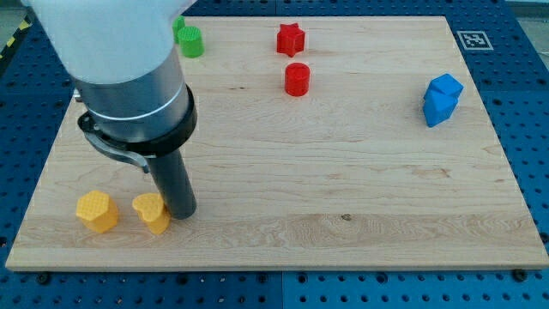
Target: Move your arm towards the red star
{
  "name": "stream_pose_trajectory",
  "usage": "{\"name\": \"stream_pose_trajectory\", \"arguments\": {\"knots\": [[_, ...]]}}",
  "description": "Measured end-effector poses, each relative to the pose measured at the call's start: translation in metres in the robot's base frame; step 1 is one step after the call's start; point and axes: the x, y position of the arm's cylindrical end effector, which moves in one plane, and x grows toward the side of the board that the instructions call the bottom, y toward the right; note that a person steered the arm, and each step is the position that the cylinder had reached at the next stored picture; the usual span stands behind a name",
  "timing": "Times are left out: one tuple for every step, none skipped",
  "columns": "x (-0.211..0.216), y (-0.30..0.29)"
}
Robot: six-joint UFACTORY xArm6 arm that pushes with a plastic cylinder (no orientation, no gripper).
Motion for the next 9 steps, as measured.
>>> {"name": "stream_pose_trajectory", "arguments": {"knots": [[0.000,-0.008],[0.000,-0.015],[-0.004,-0.013],[-0.050,0.002],[-0.109,0.020],[-0.170,0.042],[-0.227,0.066],[-0.257,0.080],[-0.259,0.097]]}}
